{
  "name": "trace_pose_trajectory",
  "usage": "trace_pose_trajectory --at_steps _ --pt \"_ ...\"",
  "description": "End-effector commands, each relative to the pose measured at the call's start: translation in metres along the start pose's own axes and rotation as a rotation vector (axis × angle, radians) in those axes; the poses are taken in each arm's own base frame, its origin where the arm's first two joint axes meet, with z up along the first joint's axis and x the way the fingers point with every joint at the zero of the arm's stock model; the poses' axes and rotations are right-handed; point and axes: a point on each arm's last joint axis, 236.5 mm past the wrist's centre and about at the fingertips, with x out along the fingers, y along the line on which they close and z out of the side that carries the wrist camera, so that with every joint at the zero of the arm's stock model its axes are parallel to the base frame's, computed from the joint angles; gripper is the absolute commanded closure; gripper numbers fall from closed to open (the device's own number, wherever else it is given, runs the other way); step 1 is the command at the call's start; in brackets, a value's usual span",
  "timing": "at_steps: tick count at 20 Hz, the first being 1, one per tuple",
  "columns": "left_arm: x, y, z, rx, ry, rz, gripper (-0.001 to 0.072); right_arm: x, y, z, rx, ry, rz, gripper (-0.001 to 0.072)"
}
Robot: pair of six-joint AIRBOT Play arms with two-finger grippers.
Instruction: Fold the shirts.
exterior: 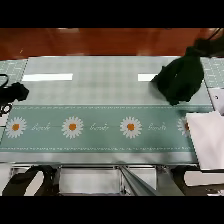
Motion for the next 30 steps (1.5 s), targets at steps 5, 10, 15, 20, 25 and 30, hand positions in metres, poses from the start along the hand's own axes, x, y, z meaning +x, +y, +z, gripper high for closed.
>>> trace_pose_trajectory --at_steps 5,10,15,20,25,30 --pt "-0.037 0.007 0.011 -0.105 -0.099 -0.031 0.0200 -0.231 0.128 0.083 -0.231 -0.521 0.222 0.0690" --pt "-0.039 -0.026 0.012 -0.125 -0.094 -0.159 0.0200 -0.319 0.225 0.058 -0.392 -0.694 0.406 0.0690" --pt "-0.041 -0.043 0.016 -0.104 -0.111 -0.207 0.0200 -0.305 0.306 -0.025 -0.547 -0.482 0.585 0.0690" --pt "-0.041 -0.050 0.008 -0.060 -0.081 -0.222 0.0200 -0.200 0.390 -0.170 -0.680 -0.012 0.680 0.0690" --pt "-0.039 -0.049 0.006 -0.057 -0.070 -0.216 0.0200 -0.069 0.455 -0.294 -0.618 0.337 0.693 0.0690" --pt "-0.034 -0.053 0.002 -0.054 -0.048 -0.226 0.0200 -0.003 0.474 -0.351 -0.475 0.535 0.731 0.0299"
